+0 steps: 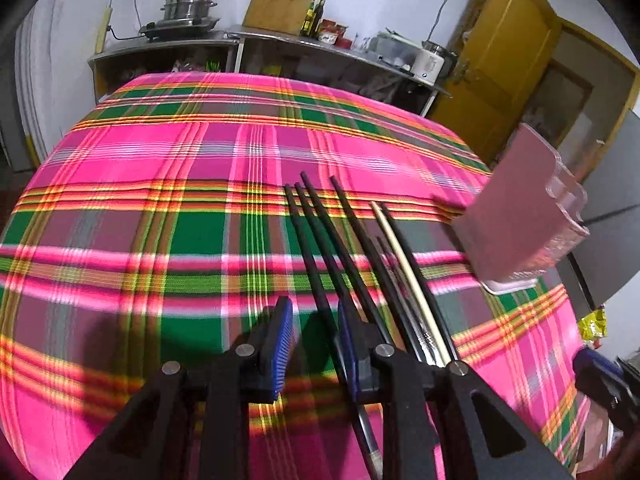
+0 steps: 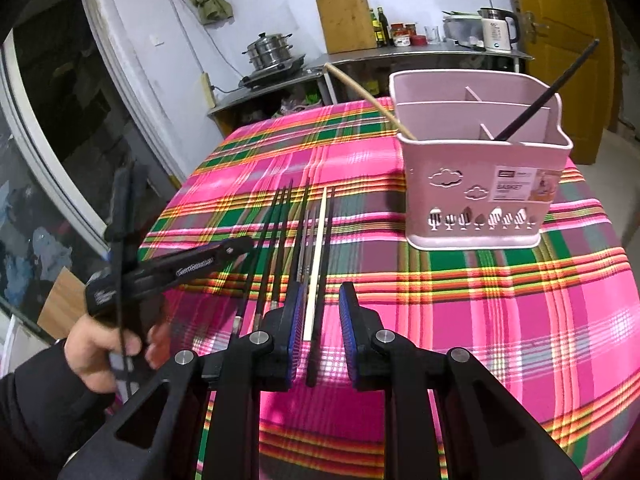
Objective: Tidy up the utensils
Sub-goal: 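Move both open tools back to the remaining chopsticks, then grasp a black chopstick with the left tool while the right tool grasps another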
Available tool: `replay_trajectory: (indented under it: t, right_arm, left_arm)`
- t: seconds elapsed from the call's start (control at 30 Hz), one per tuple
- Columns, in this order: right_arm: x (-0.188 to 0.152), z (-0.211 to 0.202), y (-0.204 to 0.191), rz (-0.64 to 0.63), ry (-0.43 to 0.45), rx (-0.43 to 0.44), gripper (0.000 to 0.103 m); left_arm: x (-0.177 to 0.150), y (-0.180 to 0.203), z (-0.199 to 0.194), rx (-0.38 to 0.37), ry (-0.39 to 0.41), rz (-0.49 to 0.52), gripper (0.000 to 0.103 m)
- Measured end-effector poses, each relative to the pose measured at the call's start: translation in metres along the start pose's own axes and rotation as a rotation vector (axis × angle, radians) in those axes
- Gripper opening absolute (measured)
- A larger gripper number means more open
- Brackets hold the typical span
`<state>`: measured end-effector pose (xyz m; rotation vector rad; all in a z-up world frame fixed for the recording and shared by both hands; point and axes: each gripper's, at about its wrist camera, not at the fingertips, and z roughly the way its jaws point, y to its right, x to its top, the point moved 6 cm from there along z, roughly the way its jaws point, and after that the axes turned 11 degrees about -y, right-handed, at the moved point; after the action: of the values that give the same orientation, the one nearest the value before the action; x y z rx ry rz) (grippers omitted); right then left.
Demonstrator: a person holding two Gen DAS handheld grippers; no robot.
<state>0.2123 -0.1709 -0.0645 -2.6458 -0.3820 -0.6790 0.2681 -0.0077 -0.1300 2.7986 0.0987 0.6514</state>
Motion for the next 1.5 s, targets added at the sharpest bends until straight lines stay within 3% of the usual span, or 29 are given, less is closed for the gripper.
replay_trajectory:
  t: [0.27,0.4,0.8,1.0,1.3,1.5]
  right_arm:
    - [0.008,0.021,-0.001,-0.008,-0.027,0.004,0.019]
    - [0.012,0.028,-0.003,-0.014,-0.038,0.003,0.019]
    - [0.038,0.065,-0.035,-0.090,-0.067,0.031,0.019]
    - [0.063,0.107,-0.049,-0.129,-0.116,0.040,0.011]
    - [0.085,0.148,-0.047,-0.153,-0.175,-0.005,0.010]
    - [0.088,0.162,-0.045,-0.159,-0.205,-0.026,0.010]
  left_arm:
    - [0.017,0.004,0.017,0.065,0.022,0.042,0.022]
    - [0.017,0.005,0.018,0.136,0.028,0.097,0.011]
    - [0.002,-0.052,-0.007,0.113,0.000,0.033,0.006]
    - [-0.002,-0.076,-0.016,0.084,-0.005,-0.027,0.007]
    - [0.011,-0.080,-0.011,0.051,-0.013,-0.036,0.007]
    - [0.017,-0.074,-0.005,0.085,-0.011,0.004,0.012]
